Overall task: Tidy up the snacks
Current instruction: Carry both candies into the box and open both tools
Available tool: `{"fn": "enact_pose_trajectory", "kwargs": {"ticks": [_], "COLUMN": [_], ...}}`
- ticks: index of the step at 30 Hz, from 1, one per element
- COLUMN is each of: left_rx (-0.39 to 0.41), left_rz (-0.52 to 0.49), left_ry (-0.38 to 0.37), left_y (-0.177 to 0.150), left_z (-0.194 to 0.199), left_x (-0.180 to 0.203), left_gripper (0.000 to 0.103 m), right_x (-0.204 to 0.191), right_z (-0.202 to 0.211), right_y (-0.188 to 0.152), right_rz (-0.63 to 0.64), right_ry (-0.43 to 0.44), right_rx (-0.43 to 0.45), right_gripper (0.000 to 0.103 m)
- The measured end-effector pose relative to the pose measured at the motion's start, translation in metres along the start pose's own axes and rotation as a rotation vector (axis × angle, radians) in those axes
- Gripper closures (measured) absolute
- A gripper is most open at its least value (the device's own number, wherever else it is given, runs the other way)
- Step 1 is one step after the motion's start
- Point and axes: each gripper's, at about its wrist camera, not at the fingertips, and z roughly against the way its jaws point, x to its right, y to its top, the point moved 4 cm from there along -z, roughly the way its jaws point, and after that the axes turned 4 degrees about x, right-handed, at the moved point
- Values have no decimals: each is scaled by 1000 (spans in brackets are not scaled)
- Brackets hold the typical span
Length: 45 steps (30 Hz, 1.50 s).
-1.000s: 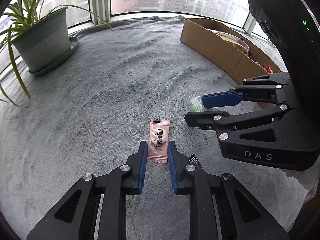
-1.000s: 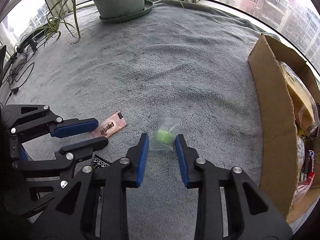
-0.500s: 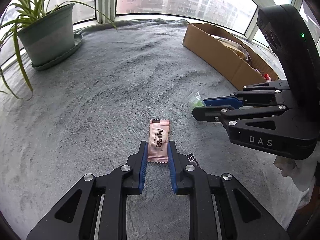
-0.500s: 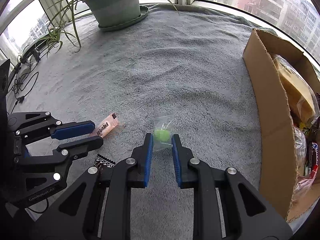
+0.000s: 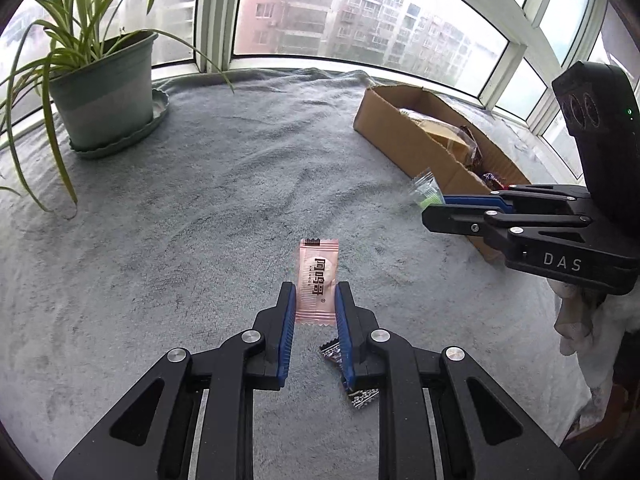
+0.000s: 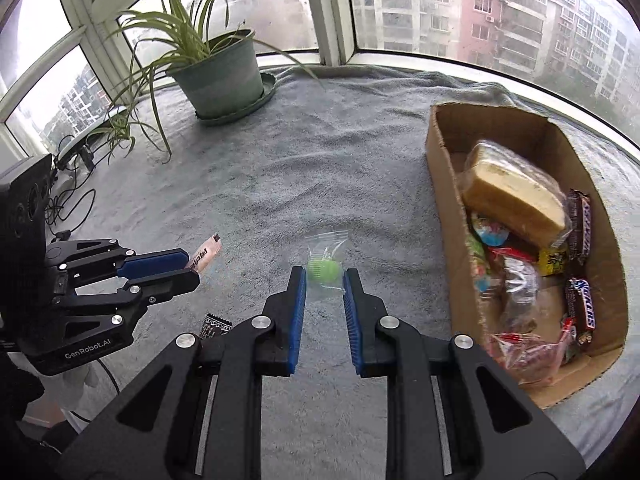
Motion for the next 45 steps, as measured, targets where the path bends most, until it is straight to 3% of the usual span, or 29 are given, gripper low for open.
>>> {"fn": "enact_pose_trajectory", "kwargs": {"ticks": [10,21,32,45], "left_rx": [36,75,65,33], "left_rz": [-31,-107,-154,-148], "left_ry": [-46,-84,-94,-90], "left_y": [33,94,131,142], "left_z": [-5,-36,-80,-108], "left_x": [24,63,101,119], "left_gripper": [85,85,85,85], "right_x": [67,138,160,170], "right_z": [54,73,63,56], "right_y": [6,-9,-25,-25], "right_rz": [-87,-174,-211,-213], "right_ry": [-107,-214,-241,-261], "right_rx": [85,79,50,30], "right_gripper": [83,83,83,83]}}
